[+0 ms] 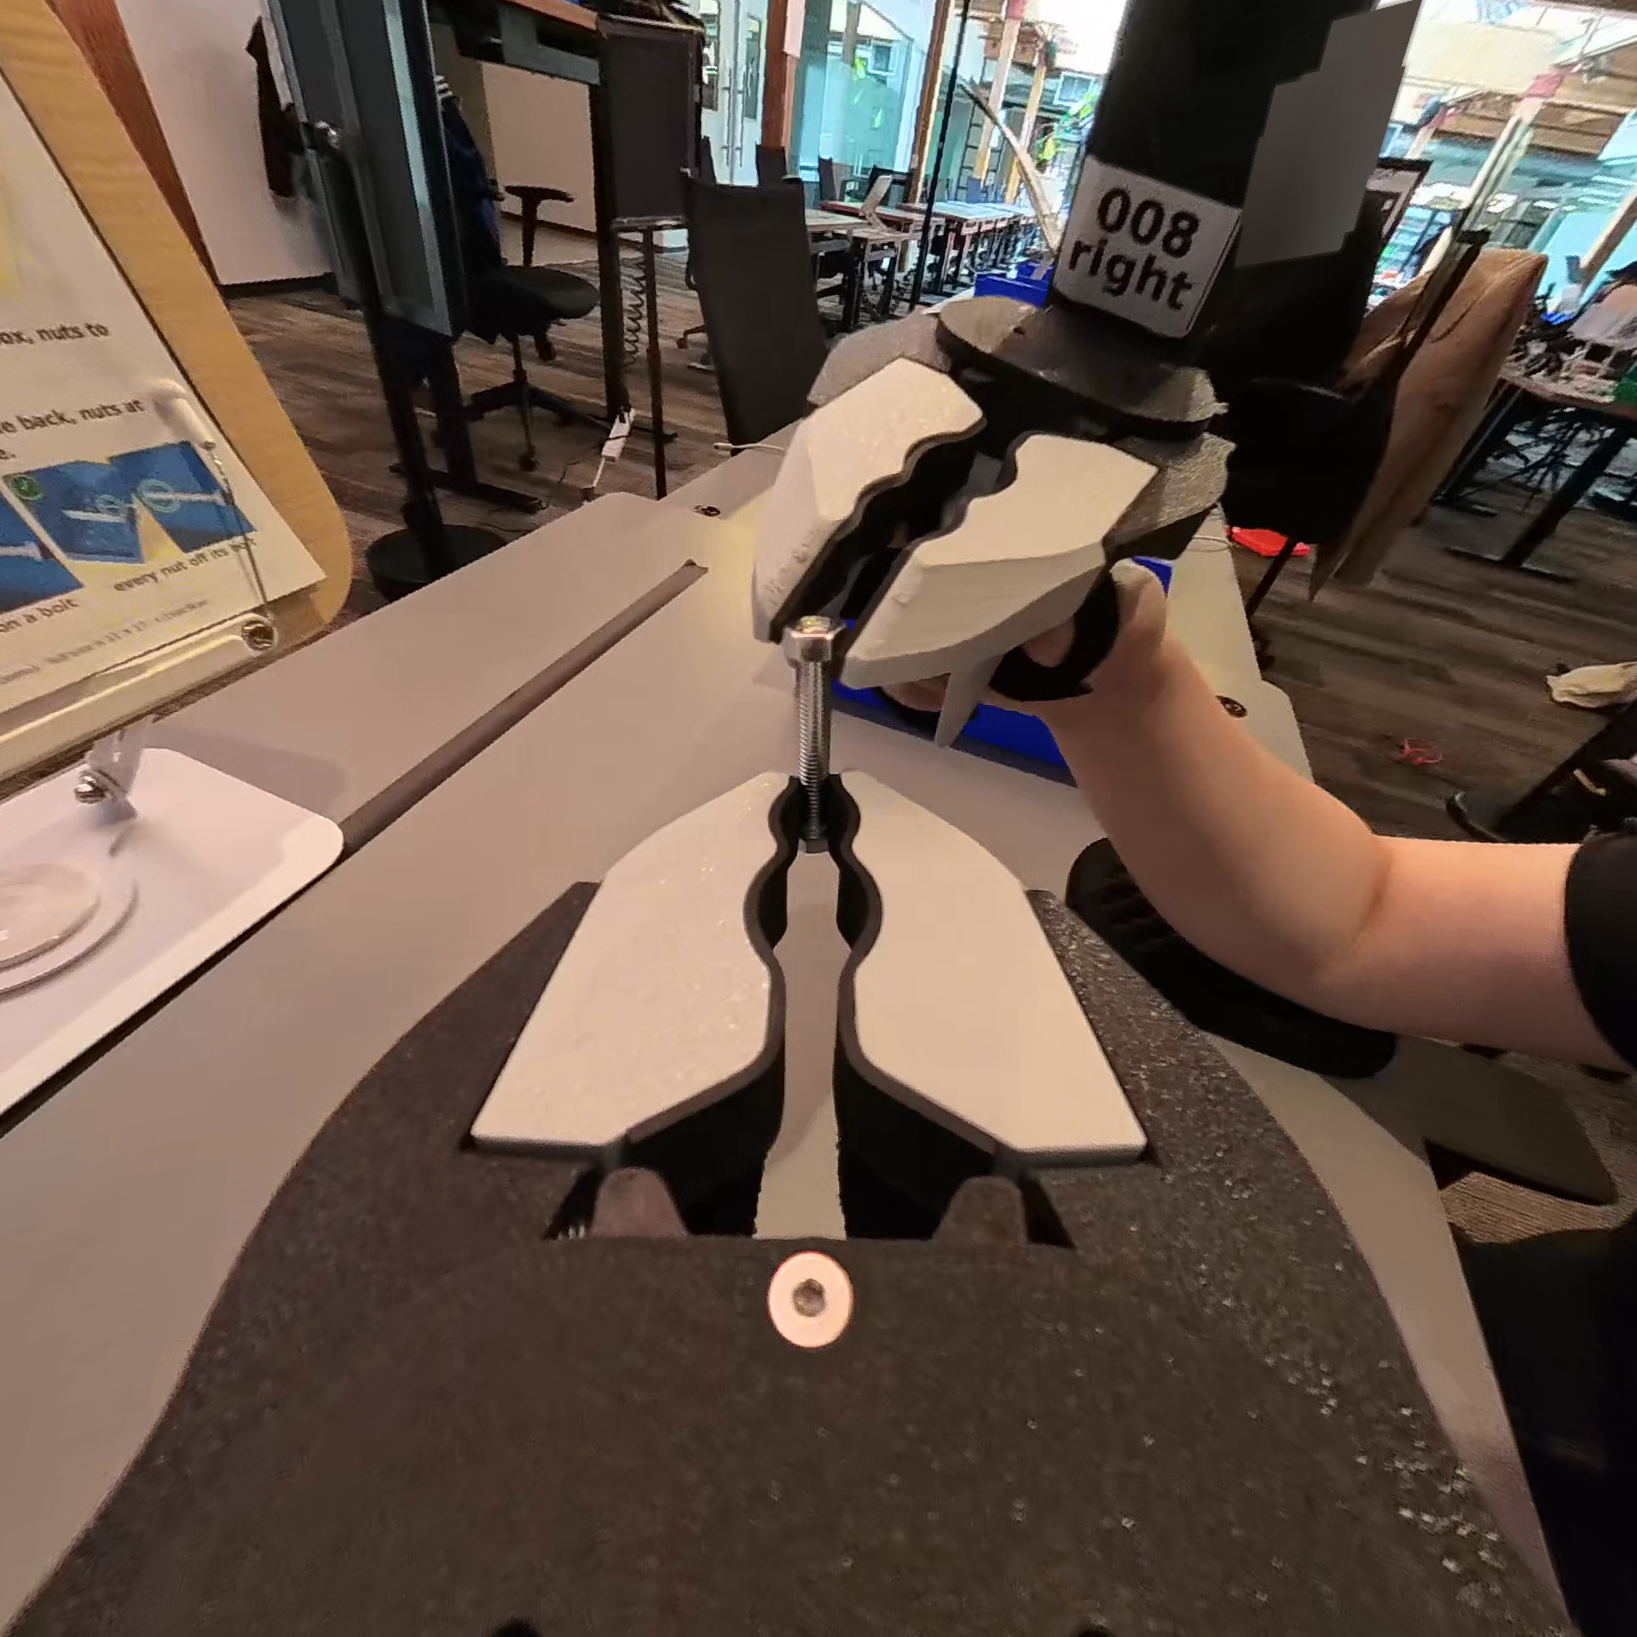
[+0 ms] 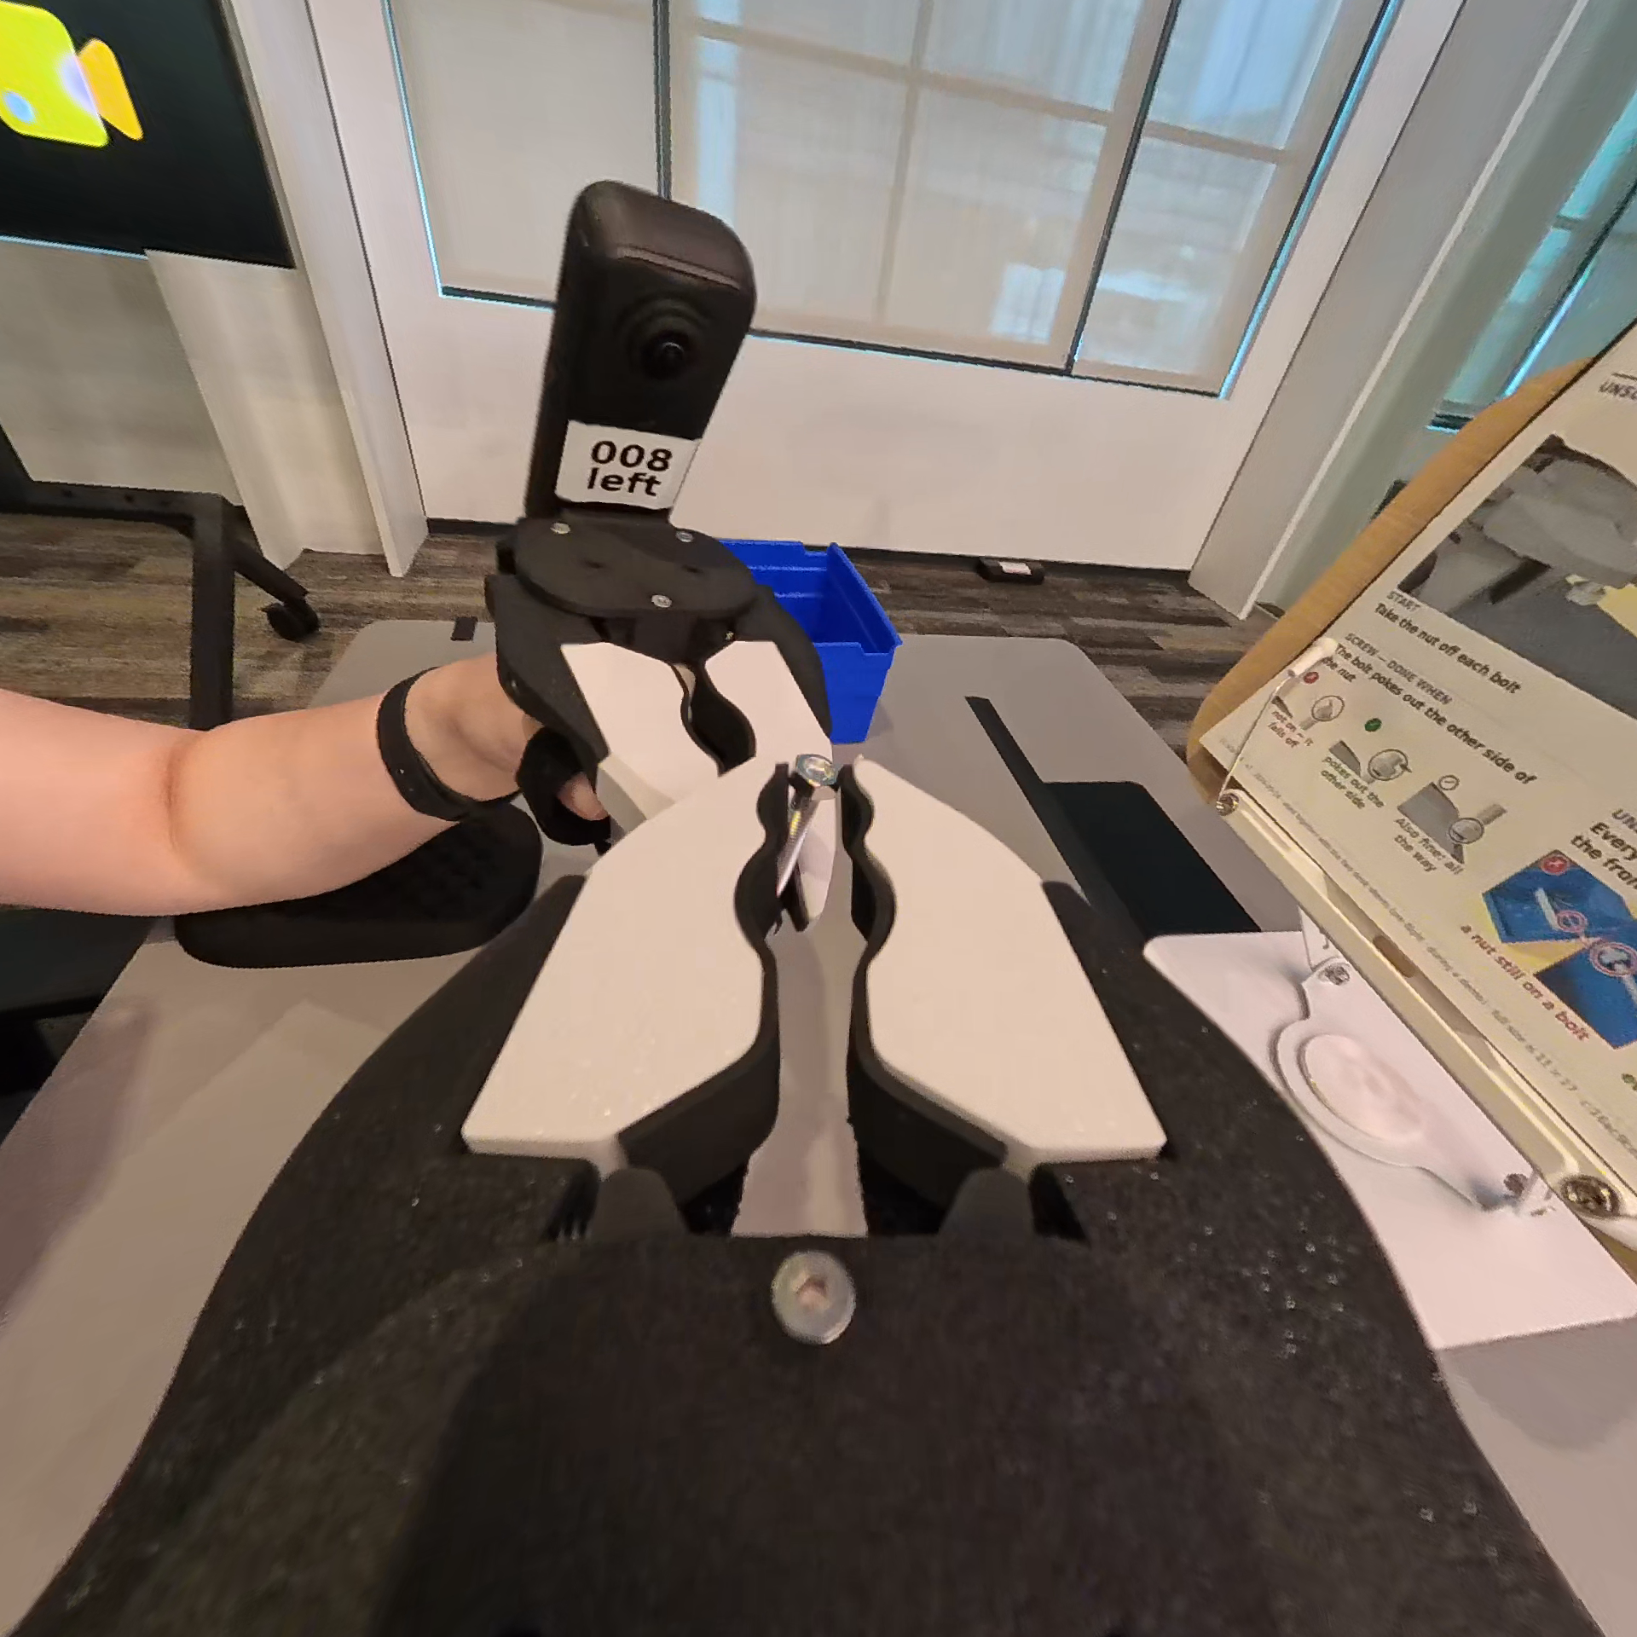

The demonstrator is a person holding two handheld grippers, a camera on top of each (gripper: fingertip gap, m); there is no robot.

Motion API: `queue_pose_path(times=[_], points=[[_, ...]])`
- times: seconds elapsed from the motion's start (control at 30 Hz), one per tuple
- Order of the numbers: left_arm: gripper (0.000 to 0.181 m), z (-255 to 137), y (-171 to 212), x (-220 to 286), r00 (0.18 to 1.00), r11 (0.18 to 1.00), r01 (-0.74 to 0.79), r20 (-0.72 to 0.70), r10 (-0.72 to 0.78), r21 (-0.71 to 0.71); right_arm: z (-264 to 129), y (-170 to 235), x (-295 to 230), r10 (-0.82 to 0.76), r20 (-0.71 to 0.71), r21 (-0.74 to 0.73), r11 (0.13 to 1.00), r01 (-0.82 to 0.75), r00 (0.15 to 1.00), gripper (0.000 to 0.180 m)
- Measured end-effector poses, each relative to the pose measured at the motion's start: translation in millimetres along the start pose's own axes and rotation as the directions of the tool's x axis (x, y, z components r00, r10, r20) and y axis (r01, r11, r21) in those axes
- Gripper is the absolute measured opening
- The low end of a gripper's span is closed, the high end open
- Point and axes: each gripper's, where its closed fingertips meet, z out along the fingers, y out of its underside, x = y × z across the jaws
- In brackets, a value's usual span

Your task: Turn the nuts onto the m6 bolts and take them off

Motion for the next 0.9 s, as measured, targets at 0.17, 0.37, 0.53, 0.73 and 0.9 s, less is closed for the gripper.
queue_pose_path(times=[0.17, 0.37, 0.53, 0.73, 0.9], points=[[0.005, -3, -5, 12, 0.996, 0.999, 0.007, -0.09, -0.004, 0.031, -9, -11, -10, -0.001, 0.103, 0.103, 0.995, -0.009, 0.995, 0.029], [0.005, -3, -8, 25, 0.987, 0.999, -0.014, -0.157, 0.021, 0.047, -16, -17, -19, 0.061, 0.225, 0.155, 0.983, -0.097, 0.972, 0.028], [0.005, -2, -8, 26, 0.988, 0.998, -0.036, -0.148, 0.043, 0.048, -15, -15, -28, 0.031, 0.262, 0.133, 0.989, -0.068, 0.965, 0.027], [0.005, -4, -10, 23, 0.99, 0.998, -0.038, -0.13, 0.045, 0.057, -18, -17, -28, 0.019, 0.25, 0.129, 0.99, -0.053, 0.968, 0.024], [0.005, -4, -11, 25, 0.988, 0.998, -0.031, -0.146, 0.04, 0.063, -14, -17, -24, 0.021, 0.221, 0.138, 0.989, -0.052, 0.975, 0.026]])
